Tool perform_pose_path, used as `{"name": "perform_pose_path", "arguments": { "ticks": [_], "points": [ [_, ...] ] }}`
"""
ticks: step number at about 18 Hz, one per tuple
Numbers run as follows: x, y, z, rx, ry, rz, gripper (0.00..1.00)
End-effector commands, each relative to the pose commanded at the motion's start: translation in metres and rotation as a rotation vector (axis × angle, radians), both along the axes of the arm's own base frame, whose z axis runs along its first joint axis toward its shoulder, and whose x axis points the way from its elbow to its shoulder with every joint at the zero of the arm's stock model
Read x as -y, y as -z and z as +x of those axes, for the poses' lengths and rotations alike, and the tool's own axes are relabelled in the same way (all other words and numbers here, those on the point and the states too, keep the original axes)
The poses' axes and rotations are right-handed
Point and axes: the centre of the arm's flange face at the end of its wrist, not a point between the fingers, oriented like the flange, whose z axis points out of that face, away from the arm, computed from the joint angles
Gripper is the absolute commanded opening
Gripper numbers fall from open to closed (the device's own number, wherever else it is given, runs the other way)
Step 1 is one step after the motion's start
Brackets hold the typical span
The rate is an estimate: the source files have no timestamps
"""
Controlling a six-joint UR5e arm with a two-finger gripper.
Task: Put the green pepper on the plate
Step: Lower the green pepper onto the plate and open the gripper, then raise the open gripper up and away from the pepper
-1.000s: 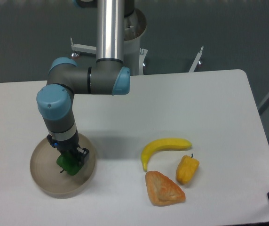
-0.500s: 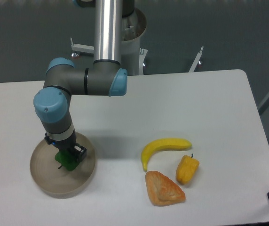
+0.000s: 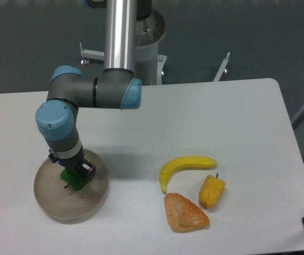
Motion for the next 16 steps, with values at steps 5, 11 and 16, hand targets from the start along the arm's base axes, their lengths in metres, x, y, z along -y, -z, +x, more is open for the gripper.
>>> {"name": "perform_pose_path", "arguments": {
  "ticks": [5, 11, 16],
  "points": [
    [-0.0005, -0.0002, 0.0013, 0.013, 0.001, 0.005, 0.38],
    [-0.0008, 0.0047, 0.0011, 0.013, 0.002, -0.002, 0.51],
    [-0.001, 0.0017, 0.001, 0.011, 0.004, 0.004, 0.95]
  ]
}}
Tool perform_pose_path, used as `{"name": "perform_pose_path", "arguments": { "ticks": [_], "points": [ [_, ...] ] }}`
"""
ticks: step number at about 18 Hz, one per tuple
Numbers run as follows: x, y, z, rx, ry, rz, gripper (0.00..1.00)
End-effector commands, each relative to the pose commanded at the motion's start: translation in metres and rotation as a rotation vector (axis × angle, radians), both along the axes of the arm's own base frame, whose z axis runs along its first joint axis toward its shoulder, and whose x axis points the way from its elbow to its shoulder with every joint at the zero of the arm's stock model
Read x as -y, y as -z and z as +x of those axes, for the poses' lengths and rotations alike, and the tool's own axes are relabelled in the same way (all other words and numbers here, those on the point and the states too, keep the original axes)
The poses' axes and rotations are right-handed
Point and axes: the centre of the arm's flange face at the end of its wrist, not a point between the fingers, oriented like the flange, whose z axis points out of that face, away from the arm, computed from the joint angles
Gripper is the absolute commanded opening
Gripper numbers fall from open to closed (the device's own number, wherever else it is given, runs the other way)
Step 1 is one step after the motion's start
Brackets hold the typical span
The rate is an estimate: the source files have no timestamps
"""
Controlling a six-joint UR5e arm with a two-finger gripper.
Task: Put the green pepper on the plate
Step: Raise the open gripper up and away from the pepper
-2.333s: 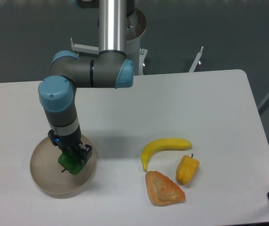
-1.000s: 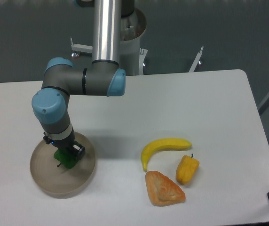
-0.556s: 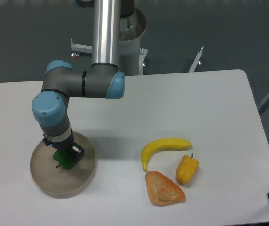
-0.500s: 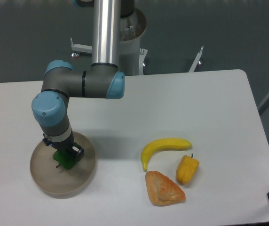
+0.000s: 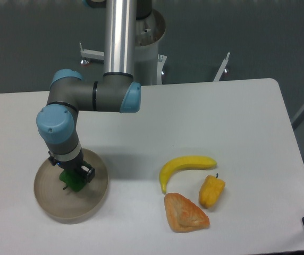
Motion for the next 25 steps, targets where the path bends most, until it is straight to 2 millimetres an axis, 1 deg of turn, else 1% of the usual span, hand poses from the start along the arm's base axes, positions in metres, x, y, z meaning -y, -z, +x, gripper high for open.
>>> {"name": "perform_pose_path", "arguments": {
  "ticks": [2, 5, 7, 9, 11, 13, 15, 17, 21, 22, 23, 25],
  "points": [
    [0.0, -0.002, 0.0, -0.001, -0.002, 0.003, 1.0],
    [0.001, -0.008, 0.0, -0.001, 0.003, 0.012, 1.0],
    [0.002, -0.018, 0.001, -0.003, 0.012, 0.023, 1.0],
    [0.003, -0.028, -0.003, -0.004, 0.008, 0.036, 1.0],
    [0.01, -0.044, -0.012, -0.013, 0.026, 0.052, 1.0],
    [0.017, -0.052, -0.02, -0.023, 0.064, 0.057, 1.0],
    [0.028, -0.061, -0.042, -0.031, 0.071, 0.061, 1.0],
    [0.038, -0.065, -0.062, -0.04, 0.1, 0.056, 1.0],
    [0.056, -0.074, -0.127, -0.059, 0.129, 0.062, 1.0],
    [0.062, -0.084, -0.142, -0.07, 0.137, 0.072, 1.0],
    [0.066, -0.089, -0.154, -0.078, 0.149, 0.077, 1.0],
    [0.071, -0.089, -0.171, -0.083, 0.165, 0.075, 1.0]
  ]
}}
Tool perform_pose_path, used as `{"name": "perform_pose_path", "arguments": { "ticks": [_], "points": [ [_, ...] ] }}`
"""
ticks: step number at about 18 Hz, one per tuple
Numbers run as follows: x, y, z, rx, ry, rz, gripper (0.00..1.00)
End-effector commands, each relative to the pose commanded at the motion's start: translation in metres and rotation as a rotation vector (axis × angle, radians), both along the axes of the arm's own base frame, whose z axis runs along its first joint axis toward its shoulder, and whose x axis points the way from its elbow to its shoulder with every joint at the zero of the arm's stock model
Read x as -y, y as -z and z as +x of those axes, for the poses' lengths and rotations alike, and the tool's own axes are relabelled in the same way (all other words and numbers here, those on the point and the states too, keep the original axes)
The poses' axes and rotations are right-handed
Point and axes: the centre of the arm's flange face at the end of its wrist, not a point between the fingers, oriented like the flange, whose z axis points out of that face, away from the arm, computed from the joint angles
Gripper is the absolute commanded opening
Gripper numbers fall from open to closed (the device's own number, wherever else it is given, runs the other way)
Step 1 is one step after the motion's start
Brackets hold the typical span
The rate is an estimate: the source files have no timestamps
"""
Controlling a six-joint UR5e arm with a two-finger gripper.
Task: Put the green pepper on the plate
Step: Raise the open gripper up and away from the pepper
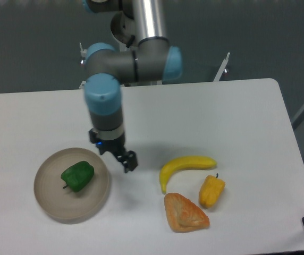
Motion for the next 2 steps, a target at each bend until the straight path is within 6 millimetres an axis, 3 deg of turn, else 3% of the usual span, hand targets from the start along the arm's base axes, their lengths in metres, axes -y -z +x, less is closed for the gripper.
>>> {"name": "perform_pose_path", "arguments": {
  "ticks": [2],
  "points": [
    [0.0034, 0.0019, -0.0129, -0.008, 0.01, -0.006, 1.0]
  ]
}}
